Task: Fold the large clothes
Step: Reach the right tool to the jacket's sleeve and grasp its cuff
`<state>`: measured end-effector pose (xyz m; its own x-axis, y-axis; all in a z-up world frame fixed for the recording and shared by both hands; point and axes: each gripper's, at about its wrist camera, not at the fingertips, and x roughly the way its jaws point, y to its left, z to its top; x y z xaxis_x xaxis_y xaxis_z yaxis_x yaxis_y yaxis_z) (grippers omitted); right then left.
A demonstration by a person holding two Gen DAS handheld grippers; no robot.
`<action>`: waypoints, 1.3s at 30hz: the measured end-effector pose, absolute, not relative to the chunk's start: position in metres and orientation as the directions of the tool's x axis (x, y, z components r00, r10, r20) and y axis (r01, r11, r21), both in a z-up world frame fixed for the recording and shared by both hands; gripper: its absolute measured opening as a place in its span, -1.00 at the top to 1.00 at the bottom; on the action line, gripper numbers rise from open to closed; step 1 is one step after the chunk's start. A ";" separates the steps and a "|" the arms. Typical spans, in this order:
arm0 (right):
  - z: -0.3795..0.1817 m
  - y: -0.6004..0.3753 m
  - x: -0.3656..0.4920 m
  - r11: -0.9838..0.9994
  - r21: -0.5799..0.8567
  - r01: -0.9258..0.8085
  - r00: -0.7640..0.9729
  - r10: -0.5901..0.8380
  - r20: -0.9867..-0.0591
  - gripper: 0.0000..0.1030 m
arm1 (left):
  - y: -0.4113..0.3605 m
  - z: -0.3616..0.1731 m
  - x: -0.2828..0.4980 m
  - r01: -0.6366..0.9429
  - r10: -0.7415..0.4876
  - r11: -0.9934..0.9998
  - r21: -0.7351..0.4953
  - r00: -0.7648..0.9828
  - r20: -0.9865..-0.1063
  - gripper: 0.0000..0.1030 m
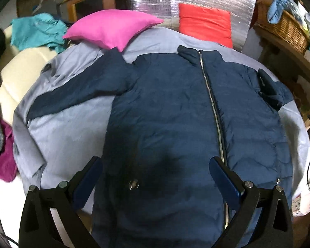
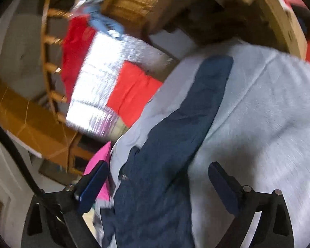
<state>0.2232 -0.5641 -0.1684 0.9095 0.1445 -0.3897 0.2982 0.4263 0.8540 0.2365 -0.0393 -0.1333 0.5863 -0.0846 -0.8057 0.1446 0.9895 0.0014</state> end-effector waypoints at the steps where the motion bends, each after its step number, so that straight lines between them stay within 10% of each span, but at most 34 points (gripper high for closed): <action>1: -0.181 -0.574 0.235 0.391 0.871 0.298 0.911 0.157 -0.382 -0.66 | -0.045 -0.135 0.241 0.156 -0.085 0.988 0.011 0.592 -0.802 -0.99; 12: -0.251 -0.671 0.316 0.254 0.853 0.457 0.878 0.026 -0.478 -0.33 | -0.079 -0.143 0.278 0.226 -0.056 0.966 0.123 0.651 -0.757 -0.99; 14: -0.257 -0.679 0.326 0.251 0.832 0.494 0.859 0.010 -0.513 0.06 | -0.082 -0.146 0.286 0.223 -0.057 0.968 0.117 0.647 -0.761 -0.99; 24: -0.255 -0.681 0.351 0.360 0.764 0.536 0.828 -0.049 -0.558 0.76 | -0.077 -0.151 0.303 0.192 -0.062 0.978 0.078 0.630 -0.774 -0.99; 39: -0.124 -0.529 0.305 0.610 0.757 0.235 0.946 0.037 -0.323 0.77 | -0.035 -0.122 0.259 0.168 -0.112 0.986 0.002 0.669 -0.735 -0.99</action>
<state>0.3050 -0.5295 -0.1236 0.9455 0.0372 -0.3234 0.2348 0.6101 0.7567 0.2594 -0.0346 -0.1220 0.6688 -0.1123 -0.7349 0.1681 0.9858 0.0024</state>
